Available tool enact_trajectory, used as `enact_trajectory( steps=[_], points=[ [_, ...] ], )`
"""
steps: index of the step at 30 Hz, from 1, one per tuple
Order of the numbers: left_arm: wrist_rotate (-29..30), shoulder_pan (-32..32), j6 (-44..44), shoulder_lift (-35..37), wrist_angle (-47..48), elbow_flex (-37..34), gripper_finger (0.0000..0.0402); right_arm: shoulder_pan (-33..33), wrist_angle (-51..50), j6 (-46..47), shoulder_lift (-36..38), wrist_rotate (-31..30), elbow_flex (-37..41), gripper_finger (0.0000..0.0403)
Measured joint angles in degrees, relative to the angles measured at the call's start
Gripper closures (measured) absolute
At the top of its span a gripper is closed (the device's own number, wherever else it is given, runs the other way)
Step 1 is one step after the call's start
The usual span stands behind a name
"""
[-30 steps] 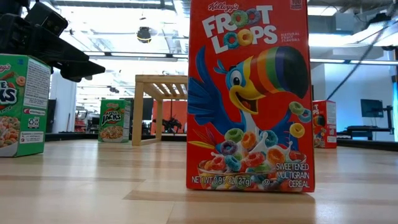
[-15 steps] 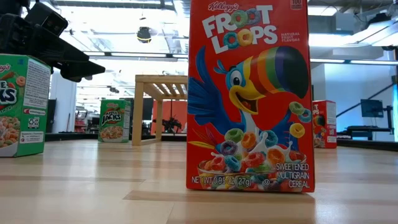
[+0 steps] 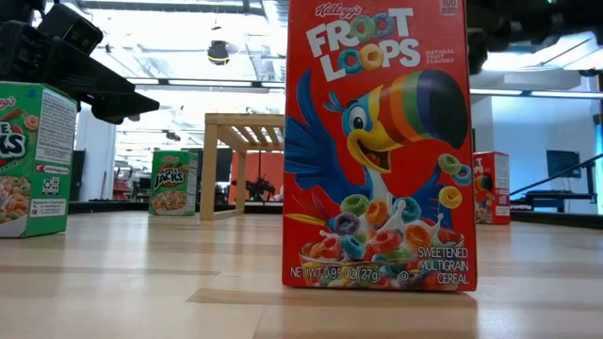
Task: Stack cereal on shelf
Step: Put the top green cereal box on the shelf aligned with the other green cereal box
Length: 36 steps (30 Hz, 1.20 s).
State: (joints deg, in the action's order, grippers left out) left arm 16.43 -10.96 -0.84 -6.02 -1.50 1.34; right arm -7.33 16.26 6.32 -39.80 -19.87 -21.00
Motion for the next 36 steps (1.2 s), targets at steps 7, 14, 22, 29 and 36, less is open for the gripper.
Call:
enact_trajectory(
  steps=[7, 14, 22, 29, 36],
  points=[
    [0.00, 0.00, 0.00, 0.01, 0.00, -0.01, 0.0104, -1.41, 3.10, 0.08, 5.87, 0.39, 7.50, 0.0049],
    [-0.09, 0.00, 0.00, 0.01, 0.00, -0.01, 0.0104, -4.15, 9.21, -0.69, 12.59, 0.43, 14.88, 0.0049],
    [-0.12, 0.00, 0.00, 0.02, 0.02, -0.01, 0.0104, -5.81, 9.65, 0.18, 18.95, 0.39, 20.51, 0.0049],
    [-0.13, 0.00, 0.00, 0.02, 0.02, -0.02, 0.0104, -5.79, 3.10, 0.92, 21.59, 0.41, 20.53, 0.0049],
    [-0.13, 0.00, 0.00, 0.02, 0.02, -0.01, 0.0104, -5.66, -7.16, 8.74, 21.93, 0.17, 20.55, 0.0049]
  ],
)
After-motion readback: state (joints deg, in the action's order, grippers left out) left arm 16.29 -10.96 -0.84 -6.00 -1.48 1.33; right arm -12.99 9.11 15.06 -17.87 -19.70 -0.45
